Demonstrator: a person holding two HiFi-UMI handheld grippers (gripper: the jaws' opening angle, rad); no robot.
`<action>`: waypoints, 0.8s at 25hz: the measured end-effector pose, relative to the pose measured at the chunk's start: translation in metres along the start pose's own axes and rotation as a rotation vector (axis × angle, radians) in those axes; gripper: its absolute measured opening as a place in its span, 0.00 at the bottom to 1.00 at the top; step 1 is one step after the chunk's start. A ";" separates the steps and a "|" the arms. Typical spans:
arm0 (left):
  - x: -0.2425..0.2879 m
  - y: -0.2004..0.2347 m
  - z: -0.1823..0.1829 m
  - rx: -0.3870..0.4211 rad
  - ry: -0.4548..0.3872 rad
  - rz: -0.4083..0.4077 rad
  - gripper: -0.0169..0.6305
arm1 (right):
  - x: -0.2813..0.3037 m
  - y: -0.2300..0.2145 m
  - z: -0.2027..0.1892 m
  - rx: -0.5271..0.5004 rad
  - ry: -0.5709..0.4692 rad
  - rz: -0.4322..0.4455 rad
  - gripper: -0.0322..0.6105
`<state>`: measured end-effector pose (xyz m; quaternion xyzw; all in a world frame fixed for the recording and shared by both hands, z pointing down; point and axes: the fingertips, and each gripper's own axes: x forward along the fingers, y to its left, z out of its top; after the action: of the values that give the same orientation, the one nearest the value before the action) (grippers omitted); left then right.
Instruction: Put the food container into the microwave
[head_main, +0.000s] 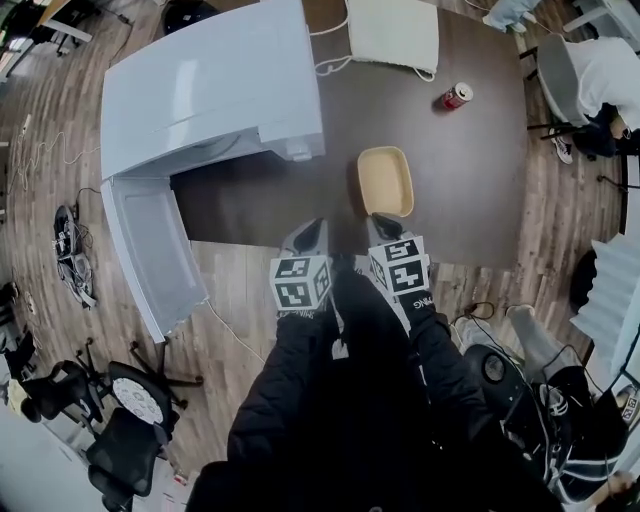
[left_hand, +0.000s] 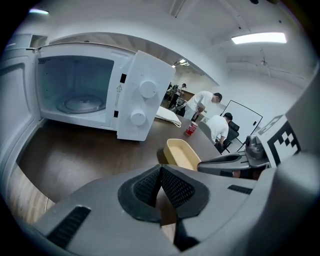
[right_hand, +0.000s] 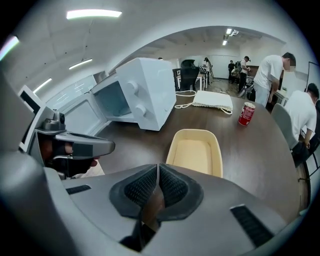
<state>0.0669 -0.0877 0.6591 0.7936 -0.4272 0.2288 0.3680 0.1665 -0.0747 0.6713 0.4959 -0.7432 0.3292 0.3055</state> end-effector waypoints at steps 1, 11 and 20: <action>0.002 0.003 -0.002 -0.004 0.005 0.002 0.08 | 0.005 -0.001 -0.002 -0.004 0.009 -0.001 0.09; 0.022 0.020 0.004 -0.027 0.030 0.020 0.08 | 0.039 -0.021 -0.003 -0.041 0.098 -0.009 0.15; 0.017 0.031 -0.009 -0.021 0.045 0.013 0.08 | 0.048 -0.010 -0.029 -0.071 0.176 -0.046 0.15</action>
<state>0.0494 -0.1007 0.6886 0.7815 -0.4265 0.2443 0.3844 0.1637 -0.0805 0.7279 0.4708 -0.7130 0.3381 0.3945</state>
